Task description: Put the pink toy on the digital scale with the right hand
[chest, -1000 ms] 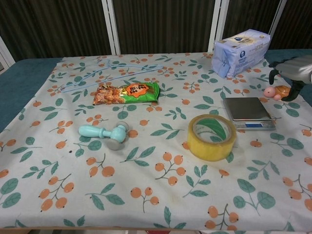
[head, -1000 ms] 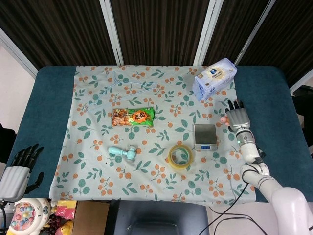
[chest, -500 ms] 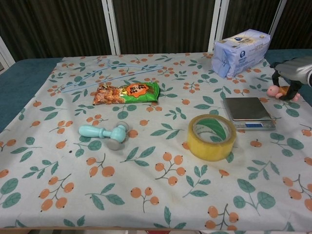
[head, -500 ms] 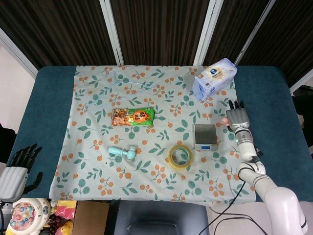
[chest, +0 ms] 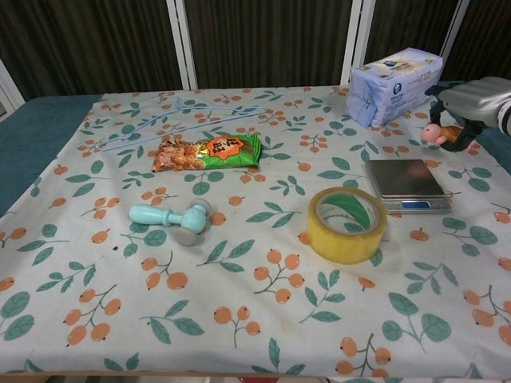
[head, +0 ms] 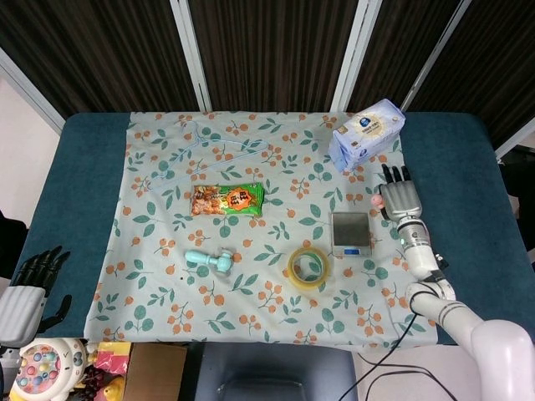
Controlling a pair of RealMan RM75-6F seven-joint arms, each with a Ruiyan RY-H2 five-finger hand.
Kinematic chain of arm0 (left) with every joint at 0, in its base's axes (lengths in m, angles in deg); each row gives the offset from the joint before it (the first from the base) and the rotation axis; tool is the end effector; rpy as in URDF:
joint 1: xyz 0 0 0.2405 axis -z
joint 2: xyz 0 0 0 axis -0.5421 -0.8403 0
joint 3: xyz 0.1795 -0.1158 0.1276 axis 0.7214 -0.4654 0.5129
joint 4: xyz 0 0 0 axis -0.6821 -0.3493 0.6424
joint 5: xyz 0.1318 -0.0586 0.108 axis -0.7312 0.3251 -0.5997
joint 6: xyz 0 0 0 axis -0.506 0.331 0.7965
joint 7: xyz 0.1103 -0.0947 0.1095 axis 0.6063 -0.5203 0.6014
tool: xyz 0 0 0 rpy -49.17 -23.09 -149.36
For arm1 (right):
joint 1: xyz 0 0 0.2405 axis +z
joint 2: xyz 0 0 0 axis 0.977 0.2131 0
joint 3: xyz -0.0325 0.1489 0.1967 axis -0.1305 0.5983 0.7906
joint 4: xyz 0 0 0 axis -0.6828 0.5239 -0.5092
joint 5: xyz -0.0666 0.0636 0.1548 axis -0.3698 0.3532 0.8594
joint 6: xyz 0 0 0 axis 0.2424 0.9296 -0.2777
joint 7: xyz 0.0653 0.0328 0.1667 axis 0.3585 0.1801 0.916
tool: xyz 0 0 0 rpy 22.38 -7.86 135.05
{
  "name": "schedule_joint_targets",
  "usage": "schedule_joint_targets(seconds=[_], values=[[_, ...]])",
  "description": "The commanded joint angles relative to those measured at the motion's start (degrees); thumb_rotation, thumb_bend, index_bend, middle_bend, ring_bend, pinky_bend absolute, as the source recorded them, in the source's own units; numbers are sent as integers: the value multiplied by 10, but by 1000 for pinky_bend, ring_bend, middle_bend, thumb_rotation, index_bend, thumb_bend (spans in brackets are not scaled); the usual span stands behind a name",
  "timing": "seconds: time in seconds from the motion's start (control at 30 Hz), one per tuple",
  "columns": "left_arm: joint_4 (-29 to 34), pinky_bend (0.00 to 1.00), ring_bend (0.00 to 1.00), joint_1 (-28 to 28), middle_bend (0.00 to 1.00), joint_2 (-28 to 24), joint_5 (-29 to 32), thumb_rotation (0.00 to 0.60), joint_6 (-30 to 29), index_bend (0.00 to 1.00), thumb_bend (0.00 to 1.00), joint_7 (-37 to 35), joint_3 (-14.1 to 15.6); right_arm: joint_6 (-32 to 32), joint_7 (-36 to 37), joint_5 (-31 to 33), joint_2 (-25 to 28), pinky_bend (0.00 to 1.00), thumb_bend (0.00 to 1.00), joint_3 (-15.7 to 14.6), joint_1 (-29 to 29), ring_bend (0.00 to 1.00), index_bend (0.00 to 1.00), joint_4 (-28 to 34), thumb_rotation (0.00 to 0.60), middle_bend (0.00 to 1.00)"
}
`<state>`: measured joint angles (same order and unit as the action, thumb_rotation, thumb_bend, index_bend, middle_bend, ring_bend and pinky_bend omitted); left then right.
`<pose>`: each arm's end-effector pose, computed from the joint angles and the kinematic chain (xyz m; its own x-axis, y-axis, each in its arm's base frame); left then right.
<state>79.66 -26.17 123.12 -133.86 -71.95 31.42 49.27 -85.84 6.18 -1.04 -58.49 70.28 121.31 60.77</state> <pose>-0.2855 0.2131 0.1709 0.4219 0.0495 0.9053 0.9013 -0.1309 -0.4128 -0.2664 -0.4542 0.0506 0.7459 -0.1973 0.6362 -0.6591 -0.0807 0.7477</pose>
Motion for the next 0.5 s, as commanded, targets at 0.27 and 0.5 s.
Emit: schedule_joint_targets(seconds=[0.27, 0.5], values=[[1, 98, 9, -2, 12, -4, -8, 600, -7, 0, 452, -10, 2, -129, -165, -53, 89, 0, 494, -53, -35, 0, 661, 297, 600, 80], [0, 98, 8, -6, 12, -9, -12, 600, -15, 0, 450, -21, 3, -139, -248, -17, 72, 0, 494, -59, -32, 0, 603, 303, 600, 71]])
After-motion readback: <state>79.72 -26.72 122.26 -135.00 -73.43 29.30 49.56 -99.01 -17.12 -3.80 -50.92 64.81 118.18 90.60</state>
